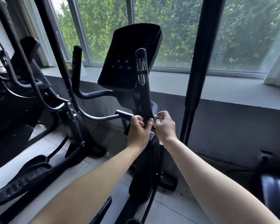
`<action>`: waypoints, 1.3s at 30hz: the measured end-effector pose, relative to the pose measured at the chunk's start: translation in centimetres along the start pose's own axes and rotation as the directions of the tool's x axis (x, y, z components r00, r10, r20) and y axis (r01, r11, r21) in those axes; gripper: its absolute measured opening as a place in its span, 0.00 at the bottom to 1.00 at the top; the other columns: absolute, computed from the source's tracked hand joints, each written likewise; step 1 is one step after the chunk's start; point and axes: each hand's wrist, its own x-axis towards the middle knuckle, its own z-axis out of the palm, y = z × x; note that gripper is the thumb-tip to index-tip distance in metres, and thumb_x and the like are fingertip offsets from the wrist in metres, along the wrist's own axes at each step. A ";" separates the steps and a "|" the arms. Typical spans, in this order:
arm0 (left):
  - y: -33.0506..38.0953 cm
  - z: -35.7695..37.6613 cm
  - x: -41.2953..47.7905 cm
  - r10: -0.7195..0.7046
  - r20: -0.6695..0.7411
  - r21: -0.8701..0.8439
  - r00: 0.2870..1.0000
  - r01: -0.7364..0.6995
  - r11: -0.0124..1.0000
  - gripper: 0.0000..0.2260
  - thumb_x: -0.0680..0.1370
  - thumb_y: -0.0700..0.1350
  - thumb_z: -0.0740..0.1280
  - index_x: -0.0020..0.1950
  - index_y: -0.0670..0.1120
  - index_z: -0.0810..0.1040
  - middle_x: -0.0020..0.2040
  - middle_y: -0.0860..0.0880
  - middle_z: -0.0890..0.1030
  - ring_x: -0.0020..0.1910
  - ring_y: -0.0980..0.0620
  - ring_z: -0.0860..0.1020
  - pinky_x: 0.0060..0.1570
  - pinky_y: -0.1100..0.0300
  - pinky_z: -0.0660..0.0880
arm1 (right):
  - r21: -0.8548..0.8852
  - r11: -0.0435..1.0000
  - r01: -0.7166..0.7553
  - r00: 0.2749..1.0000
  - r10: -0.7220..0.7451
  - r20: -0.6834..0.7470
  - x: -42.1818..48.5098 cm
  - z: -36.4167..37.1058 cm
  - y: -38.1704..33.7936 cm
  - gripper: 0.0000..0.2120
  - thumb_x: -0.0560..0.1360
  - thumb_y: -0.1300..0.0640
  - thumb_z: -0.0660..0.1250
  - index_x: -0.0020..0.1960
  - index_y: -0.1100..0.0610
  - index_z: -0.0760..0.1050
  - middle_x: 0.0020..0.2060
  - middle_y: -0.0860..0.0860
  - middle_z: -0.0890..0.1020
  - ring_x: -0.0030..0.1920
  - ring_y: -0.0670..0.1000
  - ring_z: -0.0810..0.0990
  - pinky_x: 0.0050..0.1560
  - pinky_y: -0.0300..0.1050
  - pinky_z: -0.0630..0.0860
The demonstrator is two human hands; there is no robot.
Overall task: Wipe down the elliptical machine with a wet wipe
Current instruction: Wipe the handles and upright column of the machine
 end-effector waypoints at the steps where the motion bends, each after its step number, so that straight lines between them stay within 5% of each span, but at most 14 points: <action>1: -0.2 0.2 -0.4 -0.041 0.010 0.057 0.999 0.041 0.998 0.13 0.82 0.58 0.63 0.54 0.49 0.72 0.44 0.54 0.79 0.43 0.52 0.78 0.39 0.61 0.70 | -0.024 1.000 0.011 0.999 -0.010 0.039 -0.8 -0.4 0.2 0.06 0.80 0.58 0.63 0.55 0.51 0.76 0.45 0.48 0.83 0.48 0.52 0.83 0.53 0.54 0.81; 3: -0.5 0.7 -1.7 -0.022 0.137 0.139 0.990 0.003 0.990 0.18 0.84 0.59 0.58 0.47 0.49 0.79 0.36 0.53 0.81 0.38 0.52 0.79 0.38 0.58 0.70 | 0.006 1.000 0.011 0.996 -0.011 0.090 -3.1 -1.4 1.5 0.04 0.80 0.56 0.64 0.53 0.50 0.76 0.41 0.49 0.84 0.41 0.49 0.83 0.45 0.51 0.82; 6: -0.7 2.2 -3.8 0.095 0.318 0.043 0.943 -0.115 0.992 0.15 0.86 0.54 0.57 0.46 0.53 0.80 0.33 0.56 0.82 0.33 0.58 0.80 0.37 0.63 0.73 | 0.159 0.987 -0.023 0.999 0.019 0.026 -6.0 -3.9 3.5 0.03 0.81 0.62 0.64 0.51 0.57 0.76 0.38 0.55 0.82 0.34 0.48 0.80 0.34 0.43 0.79; 12: 0.1 8.1 -5.8 0.194 0.564 -0.147 0.803 -0.133 0.980 0.08 0.86 0.50 0.57 0.58 0.59 0.75 0.46 0.50 0.85 0.45 0.51 0.85 0.51 0.57 0.80 | 0.249 0.967 -0.048 0.980 0.094 -0.177 -7.4 -9.6 6.5 0.04 0.79 0.67 0.63 0.50 0.63 0.76 0.37 0.54 0.76 0.32 0.42 0.74 0.32 0.36 0.73; 16: 0.8 11.9 -6.2 0.211 0.706 -0.018 0.676 -0.281 0.960 0.17 0.83 0.53 0.64 0.71 0.60 0.69 0.54 0.56 0.85 0.50 0.57 0.84 0.58 0.57 0.78 | 0.354 0.928 -0.117 0.954 0.204 -0.219 -5.6 -12.8 9.1 0.05 0.77 0.57 0.65 0.51 0.56 0.76 0.47 0.56 0.80 0.45 0.53 0.82 0.42 0.47 0.81; 20: 2.9 16.2 -5.7 0.144 0.615 -0.017 0.776 -0.169 0.985 0.16 0.83 0.48 0.66 0.68 0.53 0.65 0.56 0.53 0.80 0.46 0.56 0.81 0.48 0.65 0.75 | 0.313 0.935 -0.165 0.947 0.239 -0.214 -2.1 -15.5 11.0 0.04 0.77 0.56 0.66 0.52 0.51 0.76 0.46 0.51 0.83 0.47 0.52 0.84 0.53 0.54 0.81; 23: 4.3 19.5 -3.6 0.019 0.504 -0.065 0.863 0.016 0.998 0.20 0.82 0.45 0.66 0.69 0.50 0.61 0.63 0.48 0.76 0.56 0.52 0.79 0.54 0.62 0.75 | 0.292 0.938 -0.186 0.959 0.237 -0.154 1.0 -17.7 11.9 0.06 0.75 0.54 0.63 0.49 0.48 0.78 0.45 0.52 0.85 0.47 0.56 0.85 0.53 0.59 0.82; 35: 6.0 27.7 3.5 -0.062 0.157 -0.171 0.986 0.089 0.981 0.07 0.83 0.48 0.62 0.57 0.52 0.79 0.56 0.47 0.81 0.54 0.47 0.81 0.60 0.50 0.77 | 0.159 0.970 -0.182 0.971 0.203 -0.127 11.8 -20.9 12.7 0.11 0.79 0.58 0.58 0.46 0.55 0.79 0.40 0.49 0.80 0.39 0.49 0.75 0.36 0.41 0.70; 39: 5.1 29.3 5.8 -0.089 0.075 -0.213 0.993 0.103 0.972 0.11 0.81 0.53 0.64 0.57 0.51 0.81 0.59 0.43 0.79 0.53 0.49 0.81 0.61 0.47 0.78 | 0.147 0.978 -0.145 0.978 0.164 -0.128 14.7 -20.0 12.9 0.11 0.80 0.56 0.58 0.47 0.56 0.79 0.50 0.50 0.79 0.46 0.46 0.76 0.43 0.38 0.69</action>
